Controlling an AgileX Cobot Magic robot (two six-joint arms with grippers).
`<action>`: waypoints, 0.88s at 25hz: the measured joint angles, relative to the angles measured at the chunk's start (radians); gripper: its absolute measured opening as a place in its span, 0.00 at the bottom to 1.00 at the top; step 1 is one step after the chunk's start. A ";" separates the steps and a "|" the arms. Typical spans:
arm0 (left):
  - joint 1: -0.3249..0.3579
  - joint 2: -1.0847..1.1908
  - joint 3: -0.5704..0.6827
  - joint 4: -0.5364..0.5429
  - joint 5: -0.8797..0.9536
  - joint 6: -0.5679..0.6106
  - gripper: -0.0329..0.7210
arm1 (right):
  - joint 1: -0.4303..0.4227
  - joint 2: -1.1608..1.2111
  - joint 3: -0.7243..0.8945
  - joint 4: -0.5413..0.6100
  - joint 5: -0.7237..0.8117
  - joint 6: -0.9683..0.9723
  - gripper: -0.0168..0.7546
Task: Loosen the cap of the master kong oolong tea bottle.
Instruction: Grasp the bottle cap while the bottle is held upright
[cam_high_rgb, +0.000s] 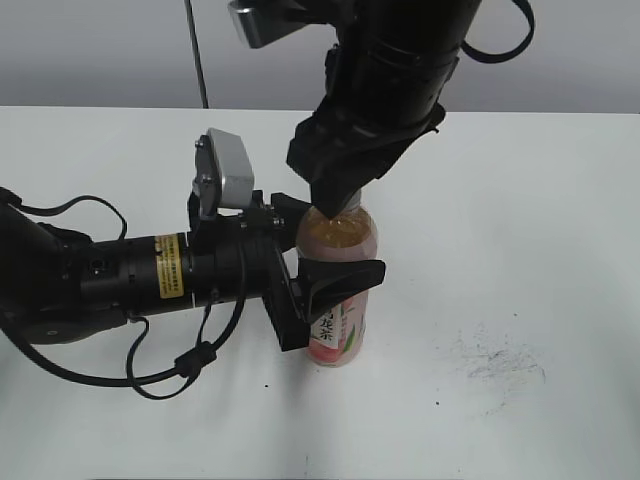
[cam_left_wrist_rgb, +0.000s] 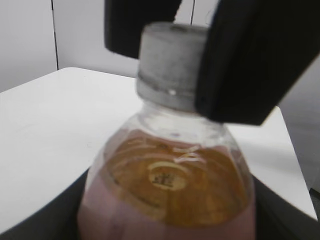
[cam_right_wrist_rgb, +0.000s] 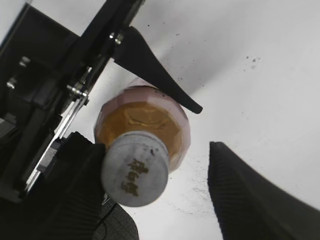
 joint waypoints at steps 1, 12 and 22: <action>0.000 0.000 0.000 0.000 0.000 0.000 0.64 | 0.000 0.000 0.000 0.002 0.000 -0.001 0.63; 0.000 0.000 0.000 0.000 0.000 0.000 0.64 | -0.002 0.001 0.000 0.035 0.001 -0.016 0.48; 0.000 0.000 0.000 -0.003 0.000 -0.003 0.64 | -0.002 0.002 0.000 0.048 0.001 -0.181 0.38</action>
